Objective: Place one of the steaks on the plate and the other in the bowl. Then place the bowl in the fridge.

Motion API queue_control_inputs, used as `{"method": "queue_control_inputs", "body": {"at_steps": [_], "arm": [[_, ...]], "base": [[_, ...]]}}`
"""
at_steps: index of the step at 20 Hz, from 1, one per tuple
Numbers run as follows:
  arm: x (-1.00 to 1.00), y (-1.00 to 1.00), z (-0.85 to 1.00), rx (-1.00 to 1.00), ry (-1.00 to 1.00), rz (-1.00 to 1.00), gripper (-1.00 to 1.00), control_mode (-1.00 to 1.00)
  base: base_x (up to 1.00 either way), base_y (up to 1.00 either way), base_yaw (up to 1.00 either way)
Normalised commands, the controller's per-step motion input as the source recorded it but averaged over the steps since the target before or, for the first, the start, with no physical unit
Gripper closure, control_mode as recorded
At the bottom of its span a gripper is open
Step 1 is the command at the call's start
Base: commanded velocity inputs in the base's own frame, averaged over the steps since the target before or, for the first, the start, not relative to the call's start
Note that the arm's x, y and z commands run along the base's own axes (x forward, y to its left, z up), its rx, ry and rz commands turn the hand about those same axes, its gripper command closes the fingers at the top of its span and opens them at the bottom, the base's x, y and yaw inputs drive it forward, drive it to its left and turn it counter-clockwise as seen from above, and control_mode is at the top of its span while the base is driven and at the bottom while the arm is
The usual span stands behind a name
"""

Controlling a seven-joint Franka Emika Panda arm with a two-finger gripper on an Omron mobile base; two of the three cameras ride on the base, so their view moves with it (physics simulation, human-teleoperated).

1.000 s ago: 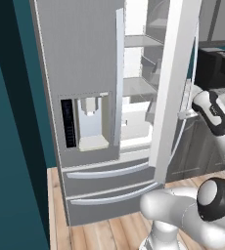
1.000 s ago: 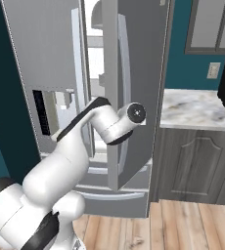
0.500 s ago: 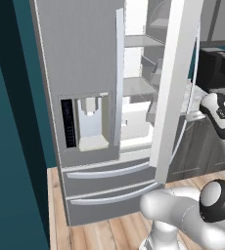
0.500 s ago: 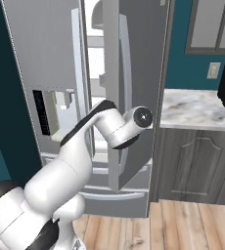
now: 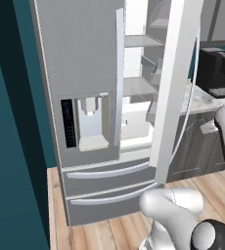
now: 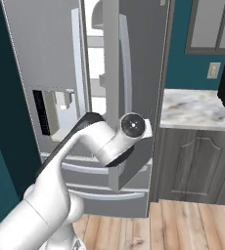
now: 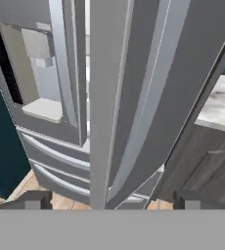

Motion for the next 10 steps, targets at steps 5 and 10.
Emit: {"method": "queue_control_inputs", "body": {"at_steps": [5, 10], "arm": [[-0.52, 1.00, 0.00, -0.56, 0.09, -0.05, -1.00, -1.00], [-0.04, 1.00, 0.20, -0.43, 0.02, 0.00, -1.00, -1.00]], "base": [[0.00, 0.00, 0.00], [0.00, 0.00, 0.00]]}}
